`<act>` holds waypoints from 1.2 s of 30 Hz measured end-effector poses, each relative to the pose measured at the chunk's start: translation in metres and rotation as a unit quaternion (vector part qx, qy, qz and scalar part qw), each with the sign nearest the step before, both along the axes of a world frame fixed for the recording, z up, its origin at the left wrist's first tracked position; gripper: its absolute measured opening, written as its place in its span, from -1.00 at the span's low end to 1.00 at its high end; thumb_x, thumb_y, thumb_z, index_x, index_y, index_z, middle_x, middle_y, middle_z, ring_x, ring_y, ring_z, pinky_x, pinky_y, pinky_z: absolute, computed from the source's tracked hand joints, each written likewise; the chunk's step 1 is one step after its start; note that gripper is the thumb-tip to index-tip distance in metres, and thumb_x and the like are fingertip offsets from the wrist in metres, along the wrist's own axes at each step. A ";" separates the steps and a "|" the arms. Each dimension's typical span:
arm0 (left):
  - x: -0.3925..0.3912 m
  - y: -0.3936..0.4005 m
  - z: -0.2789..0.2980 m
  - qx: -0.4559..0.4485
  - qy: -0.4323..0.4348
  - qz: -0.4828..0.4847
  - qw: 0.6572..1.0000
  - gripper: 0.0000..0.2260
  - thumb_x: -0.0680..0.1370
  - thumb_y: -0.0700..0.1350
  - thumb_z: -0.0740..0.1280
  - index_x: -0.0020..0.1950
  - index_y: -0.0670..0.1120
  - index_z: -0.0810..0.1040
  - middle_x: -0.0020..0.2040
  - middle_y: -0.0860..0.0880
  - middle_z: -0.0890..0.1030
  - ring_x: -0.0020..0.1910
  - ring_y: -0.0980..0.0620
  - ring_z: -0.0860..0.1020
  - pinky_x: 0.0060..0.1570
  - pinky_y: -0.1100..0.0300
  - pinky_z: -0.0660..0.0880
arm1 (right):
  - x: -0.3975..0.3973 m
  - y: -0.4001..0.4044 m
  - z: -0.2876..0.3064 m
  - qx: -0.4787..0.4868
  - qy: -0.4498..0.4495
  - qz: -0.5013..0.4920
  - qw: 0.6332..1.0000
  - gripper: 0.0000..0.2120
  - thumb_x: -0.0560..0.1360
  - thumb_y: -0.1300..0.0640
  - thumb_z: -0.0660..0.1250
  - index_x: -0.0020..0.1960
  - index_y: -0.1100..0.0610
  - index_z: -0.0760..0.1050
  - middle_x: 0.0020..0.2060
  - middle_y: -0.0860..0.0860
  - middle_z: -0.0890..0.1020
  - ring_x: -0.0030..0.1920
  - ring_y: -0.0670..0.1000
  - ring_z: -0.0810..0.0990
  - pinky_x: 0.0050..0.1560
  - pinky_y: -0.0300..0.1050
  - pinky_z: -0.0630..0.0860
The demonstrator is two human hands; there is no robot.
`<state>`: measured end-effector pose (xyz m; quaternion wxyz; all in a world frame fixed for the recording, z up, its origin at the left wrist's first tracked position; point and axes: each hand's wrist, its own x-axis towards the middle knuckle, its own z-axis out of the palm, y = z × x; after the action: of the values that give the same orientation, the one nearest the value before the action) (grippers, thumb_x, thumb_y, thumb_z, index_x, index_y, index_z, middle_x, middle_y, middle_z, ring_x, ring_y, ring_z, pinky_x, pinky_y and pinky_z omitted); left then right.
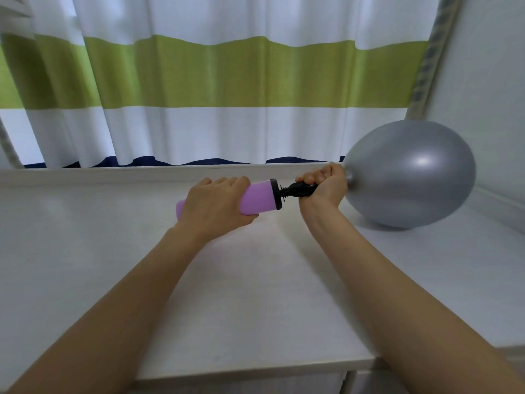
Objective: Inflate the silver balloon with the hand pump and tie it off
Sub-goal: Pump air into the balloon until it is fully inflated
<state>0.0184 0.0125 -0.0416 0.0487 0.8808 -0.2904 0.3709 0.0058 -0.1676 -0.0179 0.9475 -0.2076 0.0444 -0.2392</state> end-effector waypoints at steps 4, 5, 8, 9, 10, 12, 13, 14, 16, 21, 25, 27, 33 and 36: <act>0.006 0.014 -0.001 0.004 -0.002 0.008 1.000 -0.63 0.31 0.13 0.41 0.00 -0.03 0.48 -0.19 0.02 0.59 -0.22 -0.06 0.53 -0.22 0.14 0.31 | 0.001 -0.011 0.001 0.012 0.006 -0.016 1.000 -0.66 0.48 0.25 0.03 -0.44 0.06 0.08 -0.68 -0.08 0.17 -0.67 -0.04 0.19 -0.44 -0.25 0.28; 0.008 0.021 -0.001 0.004 0.000 0.013 1.000 -0.63 0.31 0.12 0.42 0.00 -0.03 0.49 -0.19 0.02 0.59 -0.22 -0.06 0.52 -0.21 0.14 0.31 | 0.001 -0.016 0.001 0.019 0.008 -0.021 1.000 -0.66 0.48 0.26 0.02 -0.44 0.06 0.08 -0.68 -0.08 0.17 -0.67 -0.04 0.19 -0.44 -0.25 0.27; 0.016 0.045 -0.002 0.005 0.018 0.024 1.000 -0.64 0.30 0.11 0.43 0.01 0.00 0.48 -0.18 0.04 0.59 -0.22 -0.04 0.51 -0.18 0.13 0.32 | 0.003 -0.027 0.000 0.047 0.004 -0.029 0.998 -0.68 0.47 0.27 -0.01 -0.43 0.06 0.08 -0.68 -0.08 0.17 -0.67 -0.04 0.18 -0.42 -0.25 0.25; 0.018 0.052 -0.002 0.005 0.028 0.029 0.999 -0.64 0.30 0.11 0.43 0.01 0.01 0.48 -0.17 0.05 0.59 -0.22 -0.02 0.50 -0.17 0.13 0.33 | 0.003 -0.031 -0.001 0.052 0.003 -0.034 0.998 -0.68 0.47 0.27 -0.01 -0.43 0.06 0.08 -0.68 -0.08 0.17 -0.67 -0.04 0.19 -0.42 -0.25 0.25; 0.020 0.059 -0.002 0.001 0.038 0.035 0.999 -0.64 0.30 0.11 0.44 0.01 0.02 0.47 -0.18 0.06 0.58 -0.23 -0.01 0.49 -0.16 0.13 0.33 | 0.004 -0.033 -0.001 0.056 0.003 -0.039 0.998 -0.68 0.47 0.26 -0.01 -0.43 0.06 0.09 -0.68 -0.08 0.18 -0.67 -0.05 0.19 -0.43 -0.25 0.25; 0.022 0.067 -0.003 -0.010 0.056 0.042 0.997 -0.64 0.30 0.12 0.44 0.01 0.04 0.47 -0.20 0.08 0.55 -0.24 0.01 0.45 -0.16 0.14 0.31 | 0.005 -0.039 -0.002 0.061 0.004 -0.050 0.997 -0.68 0.47 0.25 0.00 -0.43 0.06 0.10 -0.68 -0.08 0.18 -0.67 -0.05 0.19 -0.43 -0.26 0.26; 0.023 0.069 -0.003 -0.014 0.062 0.044 0.997 -0.64 0.30 0.12 0.44 0.01 0.04 0.47 -0.21 0.09 0.53 -0.24 0.02 0.43 -0.16 0.14 0.29 | 0.006 -0.041 -0.002 0.062 0.005 -0.054 0.997 -0.68 0.48 0.25 0.00 -0.43 0.06 0.10 -0.68 -0.08 0.18 -0.67 -0.05 0.19 -0.44 -0.27 0.26; 0.023 0.070 -0.002 -0.015 0.064 0.046 0.997 -0.64 0.30 0.12 0.44 0.01 0.04 0.47 -0.20 0.08 0.53 -0.25 0.03 0.41 -0.16 0.14 0.28 | 0.006 -0.042 -0.002 0.062 0.007 -0.055 0.996 -0.69 0.48 0.25 0.00 -0.43 0.06 0.10 -0.68 -0.08 0.18 -0.67 -0.05 0.19 -0.45 -0.28 0.27; 0.023 0.068 0.000 -0.014 0.062 0.045 0.997 -0.64 0.30 0.12 0.44 0.01 0.04 0.47 -0.19 0.07 0.55 -0.25 0.04 0.39 -0.16 0.14 0.28 | 0.007 -0.042 -0.003 0.065 0.008 -0.058 0.996 -0.69 0.48 0.25 0.00 -0.42 0.05 0.10 -0.68 -0.09 0.17 -0.68 -0.04 0.19 -0.46 -0.30 0.28; 0.011 0.038 0.005 0.018 0.018 0.018 1.000 -0.63 0.31 0.13 0.44 0.00 -0.02 0.48 -0.17 0.02 0.59 -0.24 -0.04 0.50 -0.16 0.12 0.33 | 0.006 -0.031 -0.004 0.065 0.003 -0.047 0.997 -0.69 0.48 0.25 0.01 -0.42 0.05 0.10 -0.67 -0.09 0.18 -0.68 -0.05 0.20 -0.51 -0.31 0.29; 0.001 0.013 0.005 0.015 0.012 0.011 1.000 -0.62 0.33 0.15 0.41 0.00 -0.04 0.47 -0.17 0.00 0.59 -0.22 -0.07 0.52 -0.17 0.11 0.35 | 0.005 -0.013 -0.003 0.045 -0.002 -0.021 0.999 -0.69 0.46 0.24 0.02 -0.43 0.05 0.10 -0.66 -0.09 0.18 -0.67 -0.06 0.19 -0.51 -0.30 0.29; -0.002 0.004 0.003 0.016 0.013 0.008 1.000 -0.61 0.33 0.17 0.40 0.00 -0.04 0.47 -0.17 0.00 0.59 -0.22 -0.07 0.51 -0.19 0.12 0.33 | 0.004 -0.002 -0.004 0.032 -0.001 -0.010 0.999 -0.68 0.46 0.24 0.03 -0.44 0.05 0.10 -0.67 -0.09 0.18 -0.67 -0.06 0.18 -0.49 -0.28 0.29; -0.003 -0.002 0.001 0.011 0.022 0.000 1.000 -0.60 0.32 0.19 0.39 -0.01 -0.03 0.45 -0.17 0.03 0.59 -0.24 -0.05 0.49 -0.22 0.16 0.29 | 0.004 0.002 -0.005 0.015 0.005 0.004 1.000 -0.68 0.47 0.23 0.05 -0.43 0.06 0.10 -0.67 -0.08 0.17 -0.67 -0.05 0.17 -0.44 -0.24 0.26; 0.001 0.002 0.000 0.005 0.027 -0.005 1.000 -0.61 0.31 0.18 0.39 -0.02 -0.02 0.45 -0.19 0.05 0.59 -0.29 0.00 0.42 -0.22 0.17 0.27 | 0.004 -0.001 -0.004 0.000 0.005 0.011 1.000 -0.67 0.48 0.23 0.06 -0.43 0.06 0.09 -0.66 -0.07 0.16 -0.66 -0.04 0.17 -0.43 -0.24 0.26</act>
<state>0.0190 0.0147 -0.0420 0.0539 0.8891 -0.2955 0.3453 0.0099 -0.1691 -0.0217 0.9499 -0.2092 0.0473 -0.2275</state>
